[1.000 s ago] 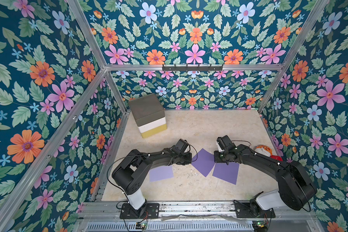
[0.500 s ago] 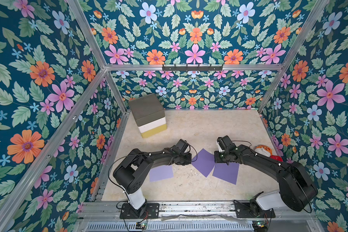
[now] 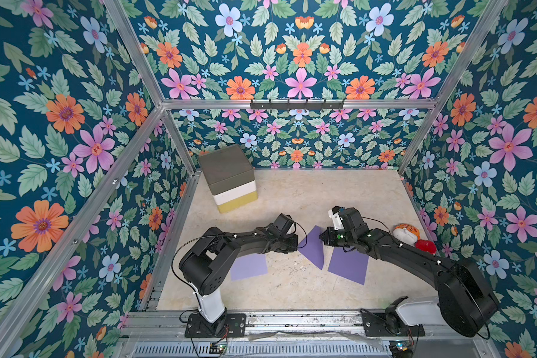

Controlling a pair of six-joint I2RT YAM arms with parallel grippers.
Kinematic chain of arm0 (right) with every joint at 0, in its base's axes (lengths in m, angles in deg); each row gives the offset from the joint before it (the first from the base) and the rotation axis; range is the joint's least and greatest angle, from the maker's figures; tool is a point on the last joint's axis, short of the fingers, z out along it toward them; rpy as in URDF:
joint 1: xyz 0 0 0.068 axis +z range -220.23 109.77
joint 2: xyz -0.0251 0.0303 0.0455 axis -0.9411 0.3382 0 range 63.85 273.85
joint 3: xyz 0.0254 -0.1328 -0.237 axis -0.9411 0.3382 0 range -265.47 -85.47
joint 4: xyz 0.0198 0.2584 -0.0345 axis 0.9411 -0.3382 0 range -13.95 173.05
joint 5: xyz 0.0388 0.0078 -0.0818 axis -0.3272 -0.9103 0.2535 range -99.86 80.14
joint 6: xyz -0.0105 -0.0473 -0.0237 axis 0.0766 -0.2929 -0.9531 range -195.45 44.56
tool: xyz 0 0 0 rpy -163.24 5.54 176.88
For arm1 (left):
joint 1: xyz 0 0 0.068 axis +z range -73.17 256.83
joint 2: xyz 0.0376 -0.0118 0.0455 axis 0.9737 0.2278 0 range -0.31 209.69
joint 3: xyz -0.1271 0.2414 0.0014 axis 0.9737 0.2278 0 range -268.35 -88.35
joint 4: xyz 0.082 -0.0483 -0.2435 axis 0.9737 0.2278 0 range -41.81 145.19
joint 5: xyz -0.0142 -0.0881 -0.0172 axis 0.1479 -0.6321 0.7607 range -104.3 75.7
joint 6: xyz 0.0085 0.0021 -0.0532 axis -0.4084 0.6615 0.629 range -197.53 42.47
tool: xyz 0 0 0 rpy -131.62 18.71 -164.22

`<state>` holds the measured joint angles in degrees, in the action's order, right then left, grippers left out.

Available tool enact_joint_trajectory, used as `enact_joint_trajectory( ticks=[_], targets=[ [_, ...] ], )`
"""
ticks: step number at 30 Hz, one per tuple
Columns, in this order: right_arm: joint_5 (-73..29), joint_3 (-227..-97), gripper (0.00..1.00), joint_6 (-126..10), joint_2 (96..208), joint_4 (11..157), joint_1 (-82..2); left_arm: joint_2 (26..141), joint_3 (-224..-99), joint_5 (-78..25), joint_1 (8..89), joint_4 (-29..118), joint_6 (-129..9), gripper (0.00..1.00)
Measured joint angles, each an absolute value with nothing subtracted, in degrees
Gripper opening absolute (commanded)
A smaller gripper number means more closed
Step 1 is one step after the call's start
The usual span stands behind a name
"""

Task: Fold the square paper diagonally
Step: Fold the paper at the center of the board.

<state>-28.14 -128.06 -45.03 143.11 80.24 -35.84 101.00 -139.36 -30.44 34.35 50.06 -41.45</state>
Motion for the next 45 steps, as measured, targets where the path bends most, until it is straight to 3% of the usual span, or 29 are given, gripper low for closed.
enact_joint_trajectory(
  ticks=[8,23,45],
  targets=[
    [-32.64,-126.42,0.0,-37.16,151.63,95.7,-33.63,101.16,-139.6,-30.46,34.35,50.43,-41.43,0.0],
    [-35.29,-122.82,0.0,-31.61,159.63,109.47,-31.47,101.73,-140.14,-30.92,34.35,50.52,-41.39,0.0],
    [-35.05,-122.12,0.0,-30.39,165.62,115.41,-30.62,102.1,-140.4,-31.55,34.42,50.58,-41.19,0.0]
  ],
)
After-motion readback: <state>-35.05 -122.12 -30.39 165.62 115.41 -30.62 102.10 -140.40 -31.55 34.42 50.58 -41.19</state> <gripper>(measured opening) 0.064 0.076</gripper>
